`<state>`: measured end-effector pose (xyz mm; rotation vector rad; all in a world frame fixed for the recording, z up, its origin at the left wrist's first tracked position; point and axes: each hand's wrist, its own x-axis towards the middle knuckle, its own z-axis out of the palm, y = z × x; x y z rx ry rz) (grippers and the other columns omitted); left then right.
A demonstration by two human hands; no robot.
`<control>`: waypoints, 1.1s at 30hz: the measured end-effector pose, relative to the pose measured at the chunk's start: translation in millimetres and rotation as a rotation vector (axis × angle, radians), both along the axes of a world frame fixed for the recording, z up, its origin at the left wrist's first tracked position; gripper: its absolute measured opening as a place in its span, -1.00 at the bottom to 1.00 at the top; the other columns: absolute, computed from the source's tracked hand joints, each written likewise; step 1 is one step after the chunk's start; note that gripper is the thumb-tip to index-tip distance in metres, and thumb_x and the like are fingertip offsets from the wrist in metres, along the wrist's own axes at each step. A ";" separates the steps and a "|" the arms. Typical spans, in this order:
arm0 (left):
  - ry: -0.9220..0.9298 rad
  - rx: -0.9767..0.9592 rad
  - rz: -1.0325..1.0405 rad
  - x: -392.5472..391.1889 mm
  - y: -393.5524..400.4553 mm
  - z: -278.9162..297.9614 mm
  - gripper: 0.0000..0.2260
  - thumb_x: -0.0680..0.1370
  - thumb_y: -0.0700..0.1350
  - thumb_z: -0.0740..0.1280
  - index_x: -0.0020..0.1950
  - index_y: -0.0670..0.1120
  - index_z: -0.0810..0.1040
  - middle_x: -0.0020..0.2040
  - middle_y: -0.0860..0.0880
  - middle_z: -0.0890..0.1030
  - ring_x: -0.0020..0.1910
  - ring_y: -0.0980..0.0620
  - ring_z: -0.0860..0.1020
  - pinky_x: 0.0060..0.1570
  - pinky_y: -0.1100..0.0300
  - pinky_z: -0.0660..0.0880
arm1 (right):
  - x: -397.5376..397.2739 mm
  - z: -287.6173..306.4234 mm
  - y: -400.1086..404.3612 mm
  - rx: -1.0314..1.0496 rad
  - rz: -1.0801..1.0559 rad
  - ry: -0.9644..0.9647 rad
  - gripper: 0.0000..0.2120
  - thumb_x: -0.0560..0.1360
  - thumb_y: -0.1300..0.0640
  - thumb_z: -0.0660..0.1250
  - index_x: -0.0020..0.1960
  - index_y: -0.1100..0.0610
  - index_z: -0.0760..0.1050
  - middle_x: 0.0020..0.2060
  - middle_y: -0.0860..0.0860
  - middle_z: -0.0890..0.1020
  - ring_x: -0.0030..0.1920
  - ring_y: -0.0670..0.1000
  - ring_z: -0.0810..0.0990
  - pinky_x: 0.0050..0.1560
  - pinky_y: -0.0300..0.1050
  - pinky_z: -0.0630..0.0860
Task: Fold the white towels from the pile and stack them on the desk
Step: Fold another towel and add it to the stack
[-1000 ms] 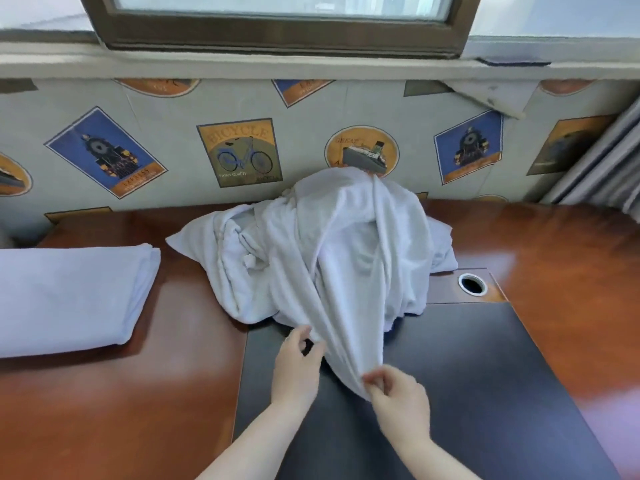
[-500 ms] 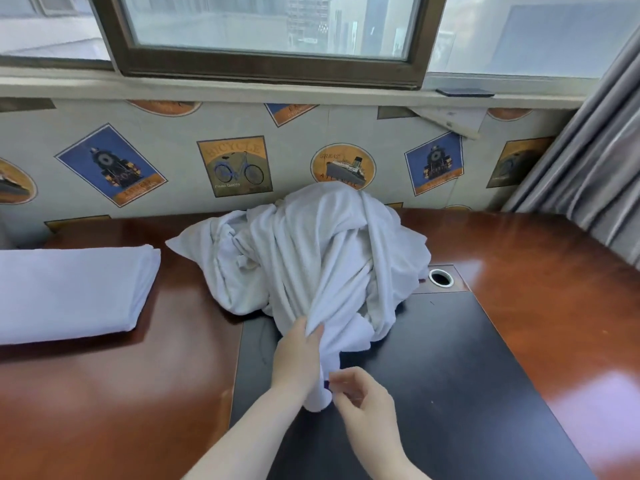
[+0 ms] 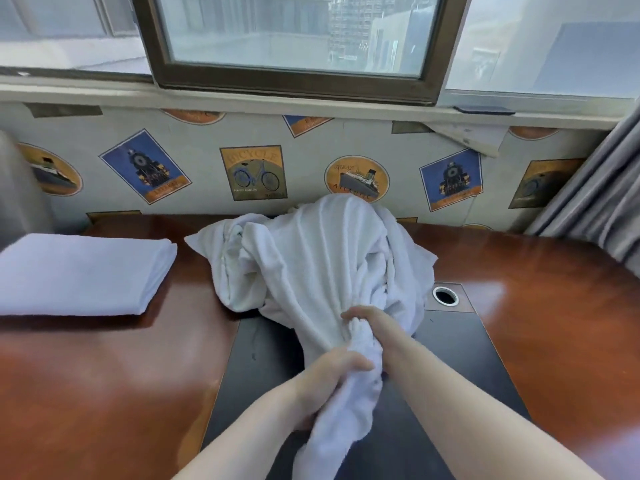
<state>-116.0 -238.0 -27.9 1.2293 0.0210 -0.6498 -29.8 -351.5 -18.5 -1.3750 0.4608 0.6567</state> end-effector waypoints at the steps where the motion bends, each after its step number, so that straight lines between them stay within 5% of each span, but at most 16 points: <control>1: 0.050 -0.029 0.029 3.2 -5.8 1.8 -0.49 0.41 0.02 0.32 0.35 -0.09 0.49 0.16 -0.07 0.62 0.19 -0.01 0.57 0.19 0.17 0.47 | 16.3 11.8 -2.1 -0.111 0.032 -0.063 -0.88 0.44 0.22 0.39 -0.04 0.22 0.54 -0.31 0.07 0.56 -0.37 0.03 0.54 -0.45 -0.18 0.49; 5: -0.090 0.157 0.371 32.9 -44.9 6.1 -0.60 0.40 0.14 0.32 0.07 -0.11 0.58 -0.10 0.01 0.62 -0.08 0.06 0.56 0.01 0.16 0.44 | 96.7 96.3 -39.9 0.009 -0.084 -0.385 -0.91 0.48 0.32 0.26 -0.15 0.20 0.37 -0.27 0.11 0.44 -0.31 0.04 0.46 -0.24 -0.14 0.45; 9: -0.070 0.272 0.644 62.4 -72.8 0.3 -0.94 0.56 -0.14 0.30 0.00 -0.08 0.54 -0.10 0.00 0.65 -0.07 0.04 0.56 -0.04 0.17 0.41 | 136.0 170.8 -122.9 0.254 -0.280 -0.637 -0.88 0.50 0.25 0.26 -0.20 0.21 0.48 -0.45 0.04 0.58 -0.43 -0.01 0.61 -0.39 -0.26 0.54; 12: 0.016 0.308 0.719 75.7 -86.9 -9.7 -0.91 0.58 -0.21 0.25 -0.01 -0.12 0.55 -0.16 -0.02 0.65 -0.20 0.07 0.55 -0.19 0.20 0.39 | 151.1 159.4 -199.5 0.381 -0.619 -0.758 -0.76 0.51 0.27 0.30 0.16 0.22 0.53 -0.08 0.07 0.66 -0.08 0.04 0.68 -0.06 -0.11 0.62; 14: 0.058 0.347 0.754 84.3 -102.2 -16.3 -0.89 0.57 -0.25 0.23 -0.04 -0.13 0.55 -0.17 -0.04 0.65 -0.24 0.07 0.54 -0.27 0.22 0.38 | 148.2 110.5 -227.2 0.209 -0.734 -0.649 -0.85 0.62 0.14 0.22 0.18 0.08 0.47 -0.05 -0.01 0.58 0.03 0.01 0.59 -0.04 -0.18 0.56; 17: 0.094 0.400 0.689 92.9 -131.2 -29.0 -0.85 0.53 -0.29 0.21 -0.06 -0.13 0.55 -0.14 -0.06 0.64 -0.23 0.08 0.56 -0.31 0.24 0.38 | 102.7 5.5 -228.4 0.085 -0.577 -0.210 -0.86 0.66 0.06 0.12 0.09 0.03 0.45 -0.12 0.09 0.51 -0.22 -0.01 0.55 -0.13 -0.16 0.50; 20: 0.096 0.454 0.589 94.8 -149.2 -42.8 -0.86 0.54 -0.29 0.22 -0.05 -0.13 0.54 -0.07 -0.07 0.66 -0.20 0.08 0.56 -0.28 0.28 0.40 | 46.4 -80.9 -205.8 0.070 -0.368 0.168 -0.70 0.67 0.17 0.05 0.30 0.19 0.45 0.20 0.15 0.58 0.17 0.16 0.57 0.25 0.07 0.40; 25: 0.105 0.578 0.594 100.4 -128.6 -57.9 -0.85 0.55 -0.27 0.20 -0.06 -0.12 0.55 -0.11 -0.04 0.67 -0.20 0.06 0.57 -0.27 0.24 0.38 | 32.4 -122.9 -186.9 -0.021 -0.206 0.141 -0.78 0.56 0.22 0.30 0.20 0.17 0.50 0.09 0.09 0.64 -0.04 0.05 0.64 -0.03 0.00 0.53; 27: 0.116 0.599 0.548 101.9 -123.4 -63.4 -0.85 0.54 -0.27 0.21 -0.06 -0.12 0.56 -0.12 -0.02 0.67 -0.21 0.07 0.57 -0.24 0.22 0.39 | 47.9 -124.5 -199.4 -0.324 -0.293 -0.119 -0.58 0.50 0.27 0.35 0.34 0.13 0.43 0.18 0.04 0.56 -0.06 -0.03 0.59 -0.06 -0.03 0.50; 30: 0.107 0.626 0.440 101.3 -124.2 -72.4 -0.86 0.54 -0.27 0.22 -0.08 -0.10 0.56 -0.11 -0.03 0.68 -0.22 0.08 0.57 -0.25 0.23 0.39 | 59.3 -133.3 -223.8 -0.995 0.175 -0.357 -0.24 0.43 0.04 0.43 0.54 -0.07 0.15 0.46 -0.07 0.27 0.39 0.00 0.34 0.27 0.05 0.38; 32: 0.091 0.643 0.362 99.8 -126.5 -76.8 -0.86 0.54 -0.26 0.24 -0.07 -0.10 0.58 -0.11 -0.02 0.69 -0.22 0.09 0.58 -0.24 0.25 0.40 | 52.5 -145.6 -231.6 -1.215 0.424 -0.298 -0.28 0.46 -0.13 0.40 0.52 -0.09 0.16 0.50 -0.09 0.20 0.47 0.00 0.21 0.34 -0.01 0.34; 33: 0.087 0.649 0.334 99.0 -127.3 -78.6 -0.87 0.53 -0.25 0.25 -0.06 -0.10 0.58 -0.11 -0.01 0.69 -0.22 0.09 0.58 -0.22 0.24 0.40 | 46.5 -151.0 -234.2 -1.309 0.479 -0.329 -0.48 0.51 -0.13 0.34 0.41 -0.10 0.28 0.44 -0.11 0.30 0.40 -0.01 0.28 0.27 -0.08 0.38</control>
